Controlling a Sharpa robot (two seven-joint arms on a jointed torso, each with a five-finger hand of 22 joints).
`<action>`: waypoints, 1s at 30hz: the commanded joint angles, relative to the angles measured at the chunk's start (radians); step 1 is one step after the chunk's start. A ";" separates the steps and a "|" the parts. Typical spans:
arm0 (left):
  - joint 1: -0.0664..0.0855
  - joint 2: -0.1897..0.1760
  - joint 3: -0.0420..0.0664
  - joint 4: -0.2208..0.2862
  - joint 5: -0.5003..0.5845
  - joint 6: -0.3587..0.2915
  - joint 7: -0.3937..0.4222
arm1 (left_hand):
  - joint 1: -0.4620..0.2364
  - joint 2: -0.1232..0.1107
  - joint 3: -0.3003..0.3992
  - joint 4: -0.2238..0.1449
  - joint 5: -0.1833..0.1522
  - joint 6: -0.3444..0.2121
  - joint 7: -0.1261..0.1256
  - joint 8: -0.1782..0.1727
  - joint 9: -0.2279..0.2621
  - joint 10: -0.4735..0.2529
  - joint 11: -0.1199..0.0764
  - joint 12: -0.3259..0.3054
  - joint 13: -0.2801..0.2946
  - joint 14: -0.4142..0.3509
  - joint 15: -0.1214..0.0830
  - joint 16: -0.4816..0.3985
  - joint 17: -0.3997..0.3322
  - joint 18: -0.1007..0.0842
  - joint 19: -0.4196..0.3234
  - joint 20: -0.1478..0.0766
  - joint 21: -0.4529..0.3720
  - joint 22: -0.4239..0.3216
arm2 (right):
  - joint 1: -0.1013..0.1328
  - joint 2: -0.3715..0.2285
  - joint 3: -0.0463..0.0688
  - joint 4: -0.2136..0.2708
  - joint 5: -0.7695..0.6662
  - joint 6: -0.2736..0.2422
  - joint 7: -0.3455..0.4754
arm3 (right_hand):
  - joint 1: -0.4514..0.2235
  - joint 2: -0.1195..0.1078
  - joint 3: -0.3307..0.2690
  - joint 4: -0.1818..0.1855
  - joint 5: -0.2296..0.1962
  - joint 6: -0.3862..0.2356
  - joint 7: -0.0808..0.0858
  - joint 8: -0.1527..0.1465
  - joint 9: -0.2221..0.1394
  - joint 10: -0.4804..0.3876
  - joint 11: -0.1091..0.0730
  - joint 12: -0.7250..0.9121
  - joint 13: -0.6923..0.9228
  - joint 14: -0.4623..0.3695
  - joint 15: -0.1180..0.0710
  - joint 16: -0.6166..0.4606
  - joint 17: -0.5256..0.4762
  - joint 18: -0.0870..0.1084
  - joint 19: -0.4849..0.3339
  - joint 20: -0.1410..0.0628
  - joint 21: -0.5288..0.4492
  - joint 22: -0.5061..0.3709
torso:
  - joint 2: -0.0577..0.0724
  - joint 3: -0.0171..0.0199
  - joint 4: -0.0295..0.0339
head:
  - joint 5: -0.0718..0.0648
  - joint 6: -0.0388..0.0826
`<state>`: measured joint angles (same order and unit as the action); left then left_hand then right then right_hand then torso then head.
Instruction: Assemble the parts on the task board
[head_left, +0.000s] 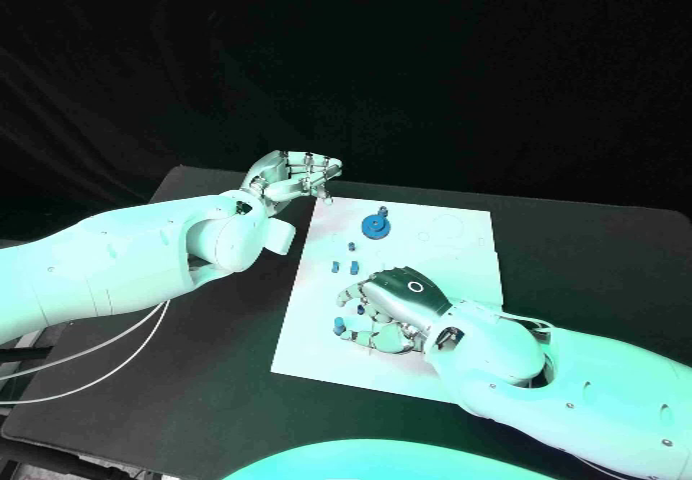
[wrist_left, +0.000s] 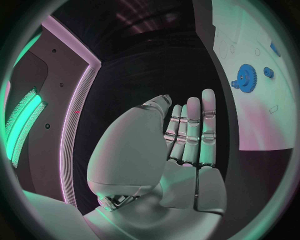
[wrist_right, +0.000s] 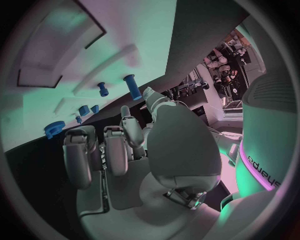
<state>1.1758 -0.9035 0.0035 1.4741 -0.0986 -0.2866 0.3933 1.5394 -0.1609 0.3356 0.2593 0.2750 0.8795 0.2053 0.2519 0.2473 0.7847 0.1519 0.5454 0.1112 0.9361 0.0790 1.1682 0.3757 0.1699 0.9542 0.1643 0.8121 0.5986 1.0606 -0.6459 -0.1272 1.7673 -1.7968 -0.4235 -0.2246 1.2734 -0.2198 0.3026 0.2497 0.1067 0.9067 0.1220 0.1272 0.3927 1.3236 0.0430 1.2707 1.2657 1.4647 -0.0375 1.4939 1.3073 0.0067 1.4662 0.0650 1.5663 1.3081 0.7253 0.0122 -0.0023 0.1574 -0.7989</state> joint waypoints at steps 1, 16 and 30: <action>0.001 0.000 0.001 0.002 0.004 0.013 0.007 | 0.002 -0.008 0.005 -0.002 0.003 -0.006 0.002 0.004 0.000 -0.006 0.000 0.004 -0.002 -0.007 -0.001 -0.004 -0.002 0.014 -0.007 0.001 -0.004 0.001 | 0.019 -0.049 0.006 0.027 0.090 -0.112 0.050 | 0.029 0.015 -0.004 -0.002 0.005 0.020 0.009 0.009 0.004 -0.003 0.005 -0.002 0.000 0.067 0.012 -0.001 0.066 -0.005 0.101 0.011 -0.005 0.260 | -0.002 -0.0012 -0.0013 | -0.008 0.009; 0.000 -0.015 -0.013 0.025 0.004 0.023 0.010 | -0.009 -0.012 0.012 -0.002 0.001 -0.011 0.003 0.006 0.000 -0.005 0.001 0.011 -0.001 -0.007 0.000 -0.002 -0.003 0.013 -0.008 0.002 -0.004 0.002 | 0.114 -0.437 0.003 0.147 0.542 0.034 -0.027 | 0.007 0.037 -0.038 0.031 0.029 0.085 -0.001 0.106 0.061 0.094 -0.003 0.105 0.100 0.072 0.007 0.007 0.083 -0.007 0.105 0.010 0.004 0.263 | -0.024 -0.0086 -0.0246 | -0.125 0.029; 0.000 -0.015 -0.020 0.034 0.004 0.025 0.008 | -0.011 -0.013 0.012 -0.001 0.001 -0.012 0.003 0.007 0.000 -0.004 0.001 0.013 -0.001 -0.006 0.000 -0.001 -0.003 0.013 -0.009 0.003 -0.004 0.002 | 0.042 -0.517 -0.011 0.212 0.349 0.032 -0.193 | -0.077 0.048 -0.138 0.041 0.129 0.066 -0.021 0.198 0.155 0.084 -0.020 0.087 0.087 0.074 -0.008 0.011 0.093 -0.007 0.105 -0.004 0.004 0.263 | -0.036 -0.0127 -0.0394 | -0.161 0.025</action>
<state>1.1754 -0.9204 -0.0167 1.5044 -0.0986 -0.2800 0.3938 1.5328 -0.1675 0.3425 0.2579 0.2750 0.8758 0.2089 0.2552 0.2473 0.7847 0.1519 0.5519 0.1103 0.9361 0.0790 1.1683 0.3743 0.1698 0.9519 0.1666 0.8122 0.5994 1.1053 -1.1659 -0.1387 1.9760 -1.3694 -0.4053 -0.3475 1.2068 -0.1725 0.1708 0.2909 0.2324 0.9784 0.1003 0.3209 0.5470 1.4011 0.0263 1.3537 1.3082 1.4665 -0.0363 1.5016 1.3079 0.0067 1.4662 0.0643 1.5663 1.3077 0.6917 0.0005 -0.0397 0.0007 -0.7717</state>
